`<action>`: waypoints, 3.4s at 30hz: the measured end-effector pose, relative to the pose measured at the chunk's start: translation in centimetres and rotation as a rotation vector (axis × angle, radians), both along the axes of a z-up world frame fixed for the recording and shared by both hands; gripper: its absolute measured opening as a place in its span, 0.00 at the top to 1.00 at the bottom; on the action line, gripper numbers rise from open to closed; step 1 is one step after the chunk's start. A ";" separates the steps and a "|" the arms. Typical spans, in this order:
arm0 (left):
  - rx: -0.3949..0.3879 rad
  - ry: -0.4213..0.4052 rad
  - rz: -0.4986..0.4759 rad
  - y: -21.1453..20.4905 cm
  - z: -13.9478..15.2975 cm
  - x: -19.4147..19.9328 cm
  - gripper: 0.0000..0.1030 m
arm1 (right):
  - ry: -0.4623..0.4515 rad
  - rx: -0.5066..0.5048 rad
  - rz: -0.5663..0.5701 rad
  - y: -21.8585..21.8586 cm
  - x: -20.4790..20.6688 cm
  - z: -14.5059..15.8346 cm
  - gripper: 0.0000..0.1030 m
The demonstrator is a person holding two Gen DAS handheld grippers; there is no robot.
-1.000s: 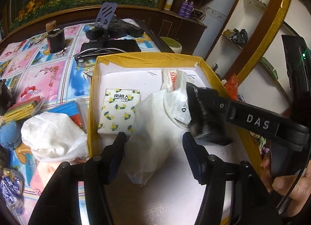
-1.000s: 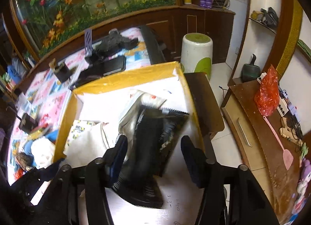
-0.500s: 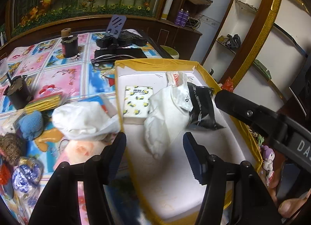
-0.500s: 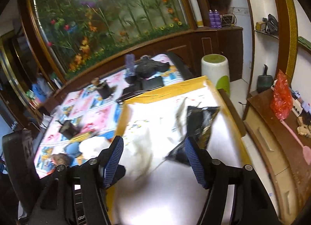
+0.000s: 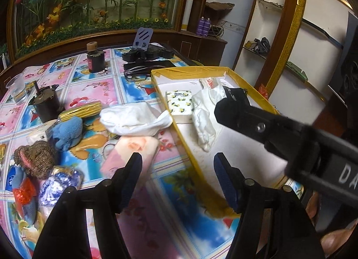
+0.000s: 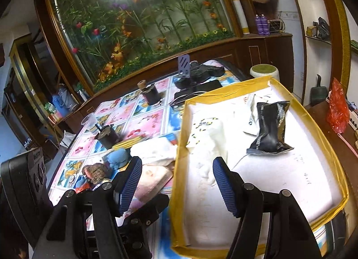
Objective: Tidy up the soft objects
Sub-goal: 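Open the right tool to drop the black packet into the box, then move both tools back to the pile and grasp the red-and-blue knit item with the left tool, then grasp the blue-white wrapped bag with the right tool while the left holds the knit item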
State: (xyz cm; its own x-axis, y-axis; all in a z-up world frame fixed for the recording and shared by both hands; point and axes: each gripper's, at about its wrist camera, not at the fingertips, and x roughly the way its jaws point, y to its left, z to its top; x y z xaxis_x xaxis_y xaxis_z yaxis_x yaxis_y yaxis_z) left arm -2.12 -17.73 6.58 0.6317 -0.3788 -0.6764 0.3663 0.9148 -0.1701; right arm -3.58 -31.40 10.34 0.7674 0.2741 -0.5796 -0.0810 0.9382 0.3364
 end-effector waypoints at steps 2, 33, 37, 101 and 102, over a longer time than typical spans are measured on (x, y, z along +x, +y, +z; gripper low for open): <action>-0.007 -0.005 0.008 1.4 0.0 -0.5 0.36 | -0.006 0.000 0.009 0.6 -0.2 0.2 0.32; -0.074 0.088 0.319 20.5 -2.8 -1.1 0.41 | 0.087 -0.047 0.266 12.8 1.1 -4.9 0.30; -0.062 0.117 0.304 19.9 -3.2 -0.4 0.53 | 0.099 -0.042 0.266 12.8 1.2 -5.3 0.30; -0.105 0.035 0.328 20.8 -1.7 0.4 0.74 | 0.112 -0.085 0.295 17.3 5.0 -7.9 0.54; -0.108 0.036 0.329 20.8 -1.7 0.4 0.74 | 0.121 -0.075 0.290 17.2 5.1 -8.0 0.52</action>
